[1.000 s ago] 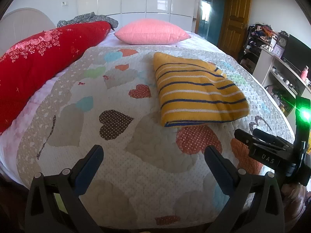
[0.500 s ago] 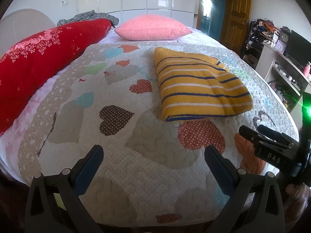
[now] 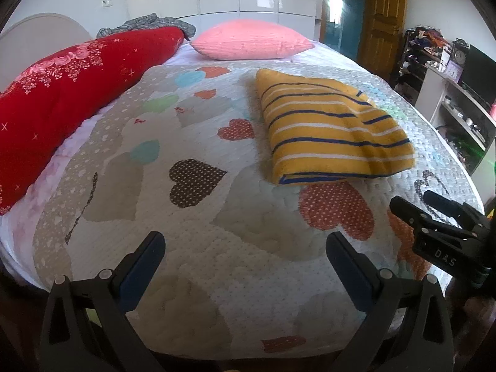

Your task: Fold small clothes

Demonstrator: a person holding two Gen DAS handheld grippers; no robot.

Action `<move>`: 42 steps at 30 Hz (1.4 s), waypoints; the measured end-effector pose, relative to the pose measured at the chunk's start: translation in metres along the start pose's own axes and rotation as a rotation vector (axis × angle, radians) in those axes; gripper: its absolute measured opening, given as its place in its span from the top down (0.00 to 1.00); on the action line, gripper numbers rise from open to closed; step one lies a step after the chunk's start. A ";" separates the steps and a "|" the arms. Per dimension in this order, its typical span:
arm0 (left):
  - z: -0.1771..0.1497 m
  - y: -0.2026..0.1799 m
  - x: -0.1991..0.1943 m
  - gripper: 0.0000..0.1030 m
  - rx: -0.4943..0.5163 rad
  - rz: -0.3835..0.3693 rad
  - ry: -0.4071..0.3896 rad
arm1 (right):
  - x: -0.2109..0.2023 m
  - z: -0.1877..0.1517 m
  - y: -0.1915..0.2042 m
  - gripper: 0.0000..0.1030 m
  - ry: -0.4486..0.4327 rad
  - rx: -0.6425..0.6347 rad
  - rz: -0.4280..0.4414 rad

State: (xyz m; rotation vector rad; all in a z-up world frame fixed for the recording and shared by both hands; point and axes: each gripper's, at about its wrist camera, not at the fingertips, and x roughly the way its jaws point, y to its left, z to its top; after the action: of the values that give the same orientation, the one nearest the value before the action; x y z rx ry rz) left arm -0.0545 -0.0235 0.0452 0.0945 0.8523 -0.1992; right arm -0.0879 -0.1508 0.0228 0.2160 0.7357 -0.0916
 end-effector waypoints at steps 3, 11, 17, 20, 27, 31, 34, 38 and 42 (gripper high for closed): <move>-0.002 0.002 0.001 0.00 0.001 0.020 0.004 | -0.001 0.000 0.006 0.20 -0.007 -0.023 -0.005; -0.005 0.008 0.003 0.00 -0.009 0.030 0.012 | 0.001 -0.001 0.010 0.20 -0.001 -0.034 -0.011; -0.004 0.010 0.004 0.00 -0.016 0.024 0.011 | 0.002 -0.001 0.012 0.19 0.001 -0.042 -0.011; -0.004 0.010 0.003 0.00 -0.020 0.014 0.010 | 0.001 -0.002 0.012 0.19 0.000 -0.041 -0.012; -0.005 0.010 0.005 0.00 -0.022 0.027 0.017 | 0.001 -0.002 0.012 0.19 -0.005 -0.033 -0.015; -0.005 0.010 0.006 0.00 -0.028 0.023 0.021 | 0.000 -0.002 0.010 0.19 -0.007 -0.025 -0.017; -0.005 0.011 0.006 0.00 -0.035 0.010 0.021 | 0.000 -0.002 0.010 0.19 -0.007 -0.024 -0.017; -0.005 0.012 0.006 0.00 -0.044 -0.015 0.023 | 0.000 -0.002 0.010 0.19 -0.013 -0.028 -0.018; -0.005 0.011 0.007 0.00 -0.042 -0.016 0.028 | 0.000 -0.003 0.011 0.18 -0.013 -0.031 -0.018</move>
State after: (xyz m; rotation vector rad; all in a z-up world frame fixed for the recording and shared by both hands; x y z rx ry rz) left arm -0.0515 -0.0130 0.0367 0.0517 0.8853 -0.1958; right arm -0.0878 -0.1391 0.0229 0.1790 0.7257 -0.0984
